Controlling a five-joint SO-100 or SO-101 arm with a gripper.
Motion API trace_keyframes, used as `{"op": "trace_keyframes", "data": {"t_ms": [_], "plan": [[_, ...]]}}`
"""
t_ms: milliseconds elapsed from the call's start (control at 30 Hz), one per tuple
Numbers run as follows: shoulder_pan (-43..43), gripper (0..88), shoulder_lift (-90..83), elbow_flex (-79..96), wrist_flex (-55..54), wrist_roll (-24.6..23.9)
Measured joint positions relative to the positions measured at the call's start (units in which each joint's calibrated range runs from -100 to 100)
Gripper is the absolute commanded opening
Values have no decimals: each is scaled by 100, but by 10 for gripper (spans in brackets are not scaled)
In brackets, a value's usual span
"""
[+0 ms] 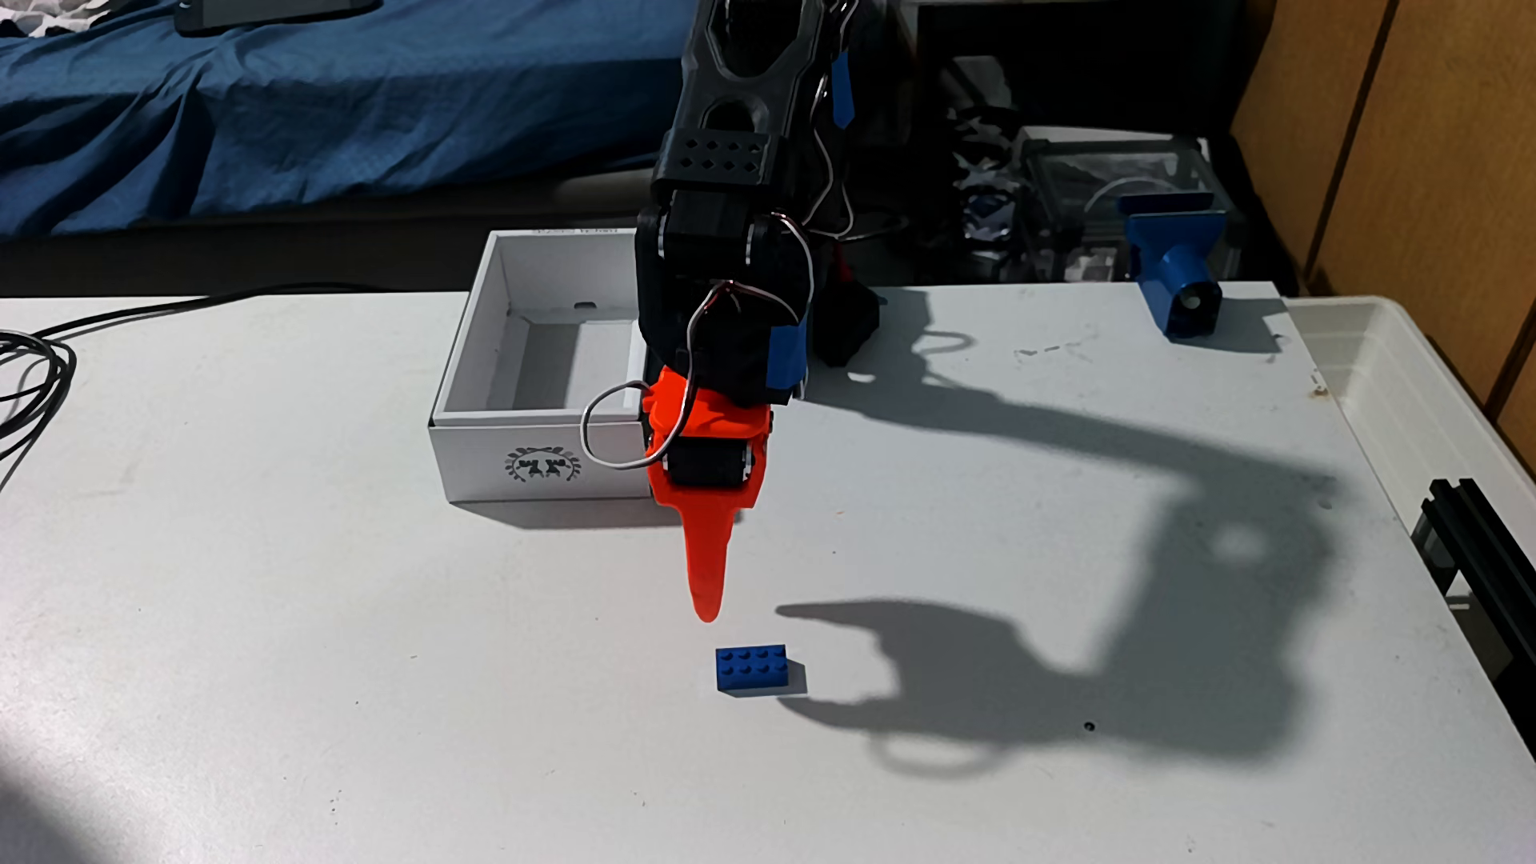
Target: Grab the blue brick and place in box
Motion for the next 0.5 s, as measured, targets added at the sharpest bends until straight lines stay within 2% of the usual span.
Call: {"op": "trace_keyframes", "data": {"t_ms": [500], "plan": [[-192,244,887,-939,395,-247]]}}
